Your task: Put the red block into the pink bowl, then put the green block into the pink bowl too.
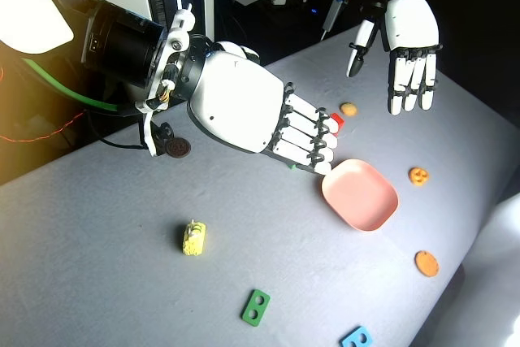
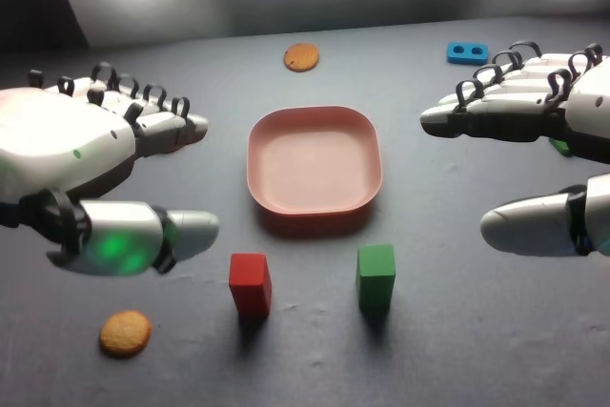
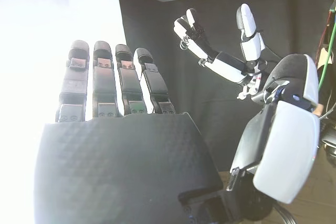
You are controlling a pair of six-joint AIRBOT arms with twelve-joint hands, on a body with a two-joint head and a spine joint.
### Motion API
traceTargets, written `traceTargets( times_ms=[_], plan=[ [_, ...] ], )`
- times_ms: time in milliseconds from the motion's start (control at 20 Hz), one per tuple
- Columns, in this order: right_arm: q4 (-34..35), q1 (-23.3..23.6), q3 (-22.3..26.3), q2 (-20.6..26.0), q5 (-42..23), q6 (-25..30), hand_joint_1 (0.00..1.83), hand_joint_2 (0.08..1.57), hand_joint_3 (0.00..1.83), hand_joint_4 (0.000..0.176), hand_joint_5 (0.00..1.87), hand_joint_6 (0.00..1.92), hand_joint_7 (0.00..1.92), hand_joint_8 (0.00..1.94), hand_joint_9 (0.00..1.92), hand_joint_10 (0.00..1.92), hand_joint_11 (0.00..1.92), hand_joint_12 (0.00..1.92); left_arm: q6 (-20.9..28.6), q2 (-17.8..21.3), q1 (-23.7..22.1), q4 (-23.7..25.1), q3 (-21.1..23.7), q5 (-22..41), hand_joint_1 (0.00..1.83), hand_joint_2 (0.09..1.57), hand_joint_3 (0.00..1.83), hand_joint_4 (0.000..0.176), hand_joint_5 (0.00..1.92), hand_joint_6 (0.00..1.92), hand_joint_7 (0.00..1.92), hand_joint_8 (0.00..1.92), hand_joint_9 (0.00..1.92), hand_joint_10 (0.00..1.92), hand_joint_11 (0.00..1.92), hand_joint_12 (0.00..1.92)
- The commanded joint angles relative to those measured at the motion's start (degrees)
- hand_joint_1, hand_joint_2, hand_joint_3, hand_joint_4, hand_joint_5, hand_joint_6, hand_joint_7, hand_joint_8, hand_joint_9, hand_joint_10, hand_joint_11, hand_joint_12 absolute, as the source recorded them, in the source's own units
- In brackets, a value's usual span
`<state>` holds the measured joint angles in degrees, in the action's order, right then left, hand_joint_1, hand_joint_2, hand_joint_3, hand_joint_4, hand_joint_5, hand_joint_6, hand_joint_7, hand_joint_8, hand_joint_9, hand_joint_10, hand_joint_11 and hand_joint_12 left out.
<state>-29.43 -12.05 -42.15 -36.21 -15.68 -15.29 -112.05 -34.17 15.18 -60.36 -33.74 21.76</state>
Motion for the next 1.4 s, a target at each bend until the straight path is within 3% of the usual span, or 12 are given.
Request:
traceTargets(
  times_ms=[0, 100, 150, 200, 250, 350, 500, 550, 750, 850, 1000, 1350],
  plan=[
    [1.2, 0.7, 0.2, 0.5, -5.6, 0.0, 0.08, 1.2, 0.01, 0.0, 0.14, 0.0, 0.12, 0.0, 0.07, 0.01, 0.0, 0.19, -0.4, 0.2, -0.6, 1.4, 0.1, 3.6, 0.0, 1.24, 0.0, 0.0, 0.14, 0.0, 0.14, 0.0, 0.11, 0.0, 0.0, 0.23],
    [1.2, 0.7, 0.2, 0.5, -5.6, 0.0, 0.06, 1.21, 0.01, 0.0, 0.12, 0.0, 0.1, 0.0, 0.05, 0.0, 0.0, 0.15, -0.7, 0.2, -0.6, 1.4, 0.2, 3.6, 0.0, 1.24, 0.0, 0.0, 0.16, 0.0, 0.14, 0.0, 0.11, 0.0, 0.0, 0.23],
    [1.2, 0.7, 0.2, 0.5, -5.6, 0.0, 0.05, 1.21, 0.01, 0.0, 0.1, 0.0, 0.09, 0.0, 0.05, 0.0, 0.0, 0.15, -0.8, 0.2, -0.7, 1.4, 0.2, 3.6, 0.0, 1.25, 0.0, 0.0, 0.09, 0.0, 0.07, 0.01, 0.05, 0.0, 0.0, 0.1],
    [1.2, 0.7, 0.2, 0.5, -5.6, 0.0, 0.04, 1.22, 0.0, 0.0, 0.13, 0.0, 0.13, 0.0, 0.08, 0.01, 0.0, 0.23, -0.8, 0.2, -0.7, 1.4, 0.3, 3.6, 0.01, 1.24, 0.0, 0.0, 0.15, 0.02, 0.15, 0.01, 0.12, 0.0, 0.0, 0.32],
    [1.2, 0.7, 0.2, 0.5, -5.6, 0.0, 0.03, 1.22, 0.0, 0.0, 0.15, 0.01, 0.14, 0.0, 0.1, 0.01, 0.0, 0.27, -1.0, 0.2, -0.7, 1.4, 0.5, 3.6, 0.03, 1.23, 0.0, 0.0, 0.16, 0.02, 0.15, 0.0, 0.12, 0.0, 0.0, 0.36],
    [1.2, 0.7, 0.2, 0.5, -5.5, 0.0, 0.03, 1.23, 0.0, 0.0, 0.15, 0.0, 0.13, 0.0, 0.09, 0.0, 0.0, 0.28, -1.5, 0.2, -0.7, 1.1, 0.7, 3.6, 0.03, 1.24, 0.0, 0.0, 0.16, 0.01, 0.14, 0.0, 0.12, 0.0, 0.0, 0.31],
    [1.2, 0.8, 0.2, 0.4, -4.3, 0.1, 0.03, 1.23, 0.0, 0.0, 0.11, 0.01, 0.08, 0.01, 0.02, 0.01, 0.0, 0.05, -2.0, 0.2, -0.7, 0.4, 0.9, 3.3, 0.0, 1.25, 0.0, 0.0, 0.12, 0.0, 0.1, 0.0, 0.07, 0.0, 0.0, 0.18],
    [1.2, 0.8, 0.2, 0.4, -4.1, 0.2, 0.06, 1.22, 0.0, 0.0, 0.12, 0.0, 0.1, 0.0, 0.06, 0.01, 0.0, 0.14, -2.1, 0.2, -0.7, 0.3, 1.0, 3.3, 0.03, 1.25, 0.0, 0.0, 0.16, 0.0, 0.14, 0.0, 0.11, 0.0, 0.0, 0.31],
    [1.3, 1.0, 0.2, 0.4, -3.7, 0.5, 0.06, 1.22, 0.0, 0.0, 0.15, 0.0, 0.12, 0.0, 0.08, 0.0, 0.0, 0.19, -2.8, -0.6, -0.7, -1.4, 1.1, 3.8, 0.0, 1.23, 0.0, 0.0, 0.13, 0.0, 0.12, 0.0, 0.09, 0.0, 0.0, 0.3],
    [1.3, 1.1, 0.2, 0.3, -2.6, 0.4, 0.04, 1.21, 0.0, 0.0, 0.2, 0.0, 0.18, 0.0, 0.12, 0.01, 0.0, 0.3, -4.0, -2.5, -0.3, -2.4, 1.0, 6.2, 0.01, 1.21, 0.0, 0.0, 0.33, 0.02, 0.23, 0.02, 0.13, 0.01, 0.0, 0.22],
    [1.3, 1.2, 0.2, 0.3, -2.3, 0.4, 0.0, 1.22, 0.0, 0.0, 0.17, 0.0, 0.15, 0.0, 0.09, 0.0, 0.0, 0.24, -4.0, -6.0, 1.1, -3.0, 0.4, 9.9, 0.0, 1.12, 0.0, 0.0, 0.37, 0.01, 0.24, 0.0, 0.07, 0.0, 0.0, 0.01],
    [1.3, 1.3, 0.2, 0.2, -1.7, 0.4, 0.02, 1.21, 0.0, 0.0, 0.2, 0.01, 0.17, 0.01, 0.11, 0.01, 0.0, 0.28, 0.9, -12.0, 8.0, 0.7, 0.2, 18.7, 0.31, 0.99, 0.0, 0.0, 0.43, 0.02, 0.16, 0.0, 0.0, 0.0, 0.0, 0.0]
  ],
)
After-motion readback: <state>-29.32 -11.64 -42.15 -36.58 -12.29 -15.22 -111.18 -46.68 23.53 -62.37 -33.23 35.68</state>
